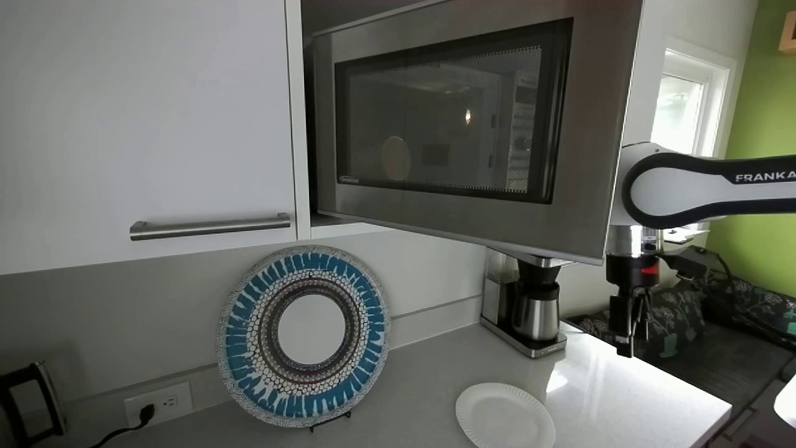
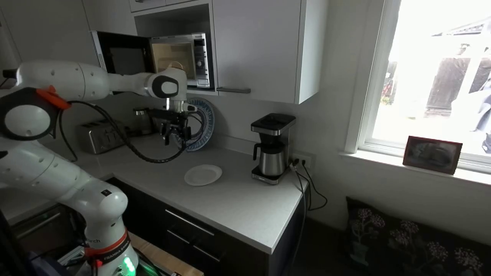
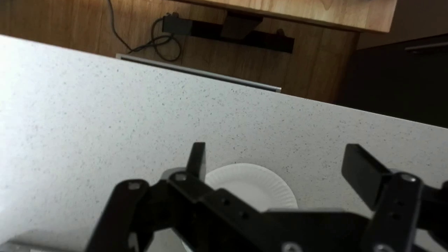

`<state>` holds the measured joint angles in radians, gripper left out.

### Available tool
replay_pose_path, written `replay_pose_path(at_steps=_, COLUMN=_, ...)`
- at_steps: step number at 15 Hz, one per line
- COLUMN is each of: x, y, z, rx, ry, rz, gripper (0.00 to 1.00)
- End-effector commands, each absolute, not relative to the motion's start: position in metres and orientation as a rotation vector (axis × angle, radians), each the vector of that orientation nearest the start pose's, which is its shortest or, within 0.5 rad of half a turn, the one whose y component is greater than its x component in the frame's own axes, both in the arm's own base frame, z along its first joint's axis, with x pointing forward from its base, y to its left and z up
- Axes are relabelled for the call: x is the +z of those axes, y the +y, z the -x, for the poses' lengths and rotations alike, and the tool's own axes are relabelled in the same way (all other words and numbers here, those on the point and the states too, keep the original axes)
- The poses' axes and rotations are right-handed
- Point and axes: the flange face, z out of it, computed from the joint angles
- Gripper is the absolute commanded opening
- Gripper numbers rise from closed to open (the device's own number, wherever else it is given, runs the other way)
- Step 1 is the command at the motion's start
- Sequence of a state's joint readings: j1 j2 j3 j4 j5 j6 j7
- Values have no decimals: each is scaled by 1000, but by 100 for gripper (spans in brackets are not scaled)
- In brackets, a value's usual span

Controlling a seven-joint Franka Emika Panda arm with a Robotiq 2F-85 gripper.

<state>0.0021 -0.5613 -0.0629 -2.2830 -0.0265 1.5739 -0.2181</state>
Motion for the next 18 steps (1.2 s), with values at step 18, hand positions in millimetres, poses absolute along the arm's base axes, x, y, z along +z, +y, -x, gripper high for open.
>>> replay_pose_path(at_steps=18, x=653, y=56, z=-396, rx=-611, ry=-842, rz=3259, gripper=100)
